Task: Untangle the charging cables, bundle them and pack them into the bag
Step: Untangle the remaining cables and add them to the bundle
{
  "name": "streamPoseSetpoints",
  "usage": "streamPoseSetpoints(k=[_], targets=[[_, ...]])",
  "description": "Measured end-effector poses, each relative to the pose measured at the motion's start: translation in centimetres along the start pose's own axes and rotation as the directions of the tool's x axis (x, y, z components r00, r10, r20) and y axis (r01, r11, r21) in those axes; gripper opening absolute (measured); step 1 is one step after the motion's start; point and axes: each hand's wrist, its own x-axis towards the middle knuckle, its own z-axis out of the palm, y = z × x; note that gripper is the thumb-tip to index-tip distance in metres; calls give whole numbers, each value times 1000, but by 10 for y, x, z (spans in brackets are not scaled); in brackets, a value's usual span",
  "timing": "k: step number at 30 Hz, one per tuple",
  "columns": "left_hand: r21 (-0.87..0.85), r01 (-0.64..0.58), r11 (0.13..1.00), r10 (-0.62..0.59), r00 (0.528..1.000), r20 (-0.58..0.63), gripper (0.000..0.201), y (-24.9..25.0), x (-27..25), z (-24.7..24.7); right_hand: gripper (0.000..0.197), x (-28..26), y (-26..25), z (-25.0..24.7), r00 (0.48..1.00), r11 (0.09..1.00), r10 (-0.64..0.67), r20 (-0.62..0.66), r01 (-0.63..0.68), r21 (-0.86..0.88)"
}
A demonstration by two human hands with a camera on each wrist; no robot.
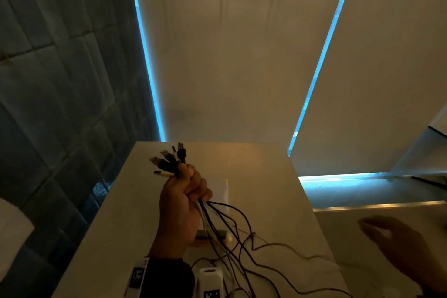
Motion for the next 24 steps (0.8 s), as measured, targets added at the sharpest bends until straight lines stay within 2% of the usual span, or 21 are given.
streamPoseSetpoints(k=[1,3,5,7,8,9,11,12,15,17,20,22,24], targets=[[-7,17,1000,-17,999,29,29,-1,-1,3,13,-5,-29,4,998,996,-64,10,63,65],[-34,76,996,-73,992,103,25,-3,-4,11,48,-15,-77,20,966,954,-225,125,193,228],[-62,146,987,-133,975,179,24,-6,-7,21,68,-22,-117,40,903,895,-368,222,280,348],[-67,178,982,-157,957,244,29,-7,-11,29,67,-30,-156,66,784,810,-530,322,358,464],[-56,176,983,-154,951,269,31,-7,-12,32,61,-30,-166,79,743,772,-577,340,361,523],[-32,161,986,-145,947,287,34,-6,-13,35,48,-31,-176,88,724,741,-598,344,336,582],[13,125,992,-123,952,279,37,-3,-12,34,15,-28,-183,92,739,685,-591,325,246,686],[12,119,993,-118,960,256,37,0,-12,33,12,-27,-182,90,746,653,-581,327,186,734],[-60,109,992,-94,971,221,36,7,-11,30,24,-29,-176,82,711,638,-599,370,144,756],[-92,92,992,-71,975,210,37,14,-8,27,39,-30,-159,83,738,675,-561,374,146,723],[-117,49,992,-27,983,179,41,28,-4,20,58,-36,-116,86,828,746,-381,411,13,666],[-124,56,991,-37,987,155,42,28,-5,19,62,-42,-88,87,835,765,-303,459,-75,640],[-115,91,989,-74,988,138,40,20,-7,20,63,-50,-68,90,817,779,-246,522,-154,608]])
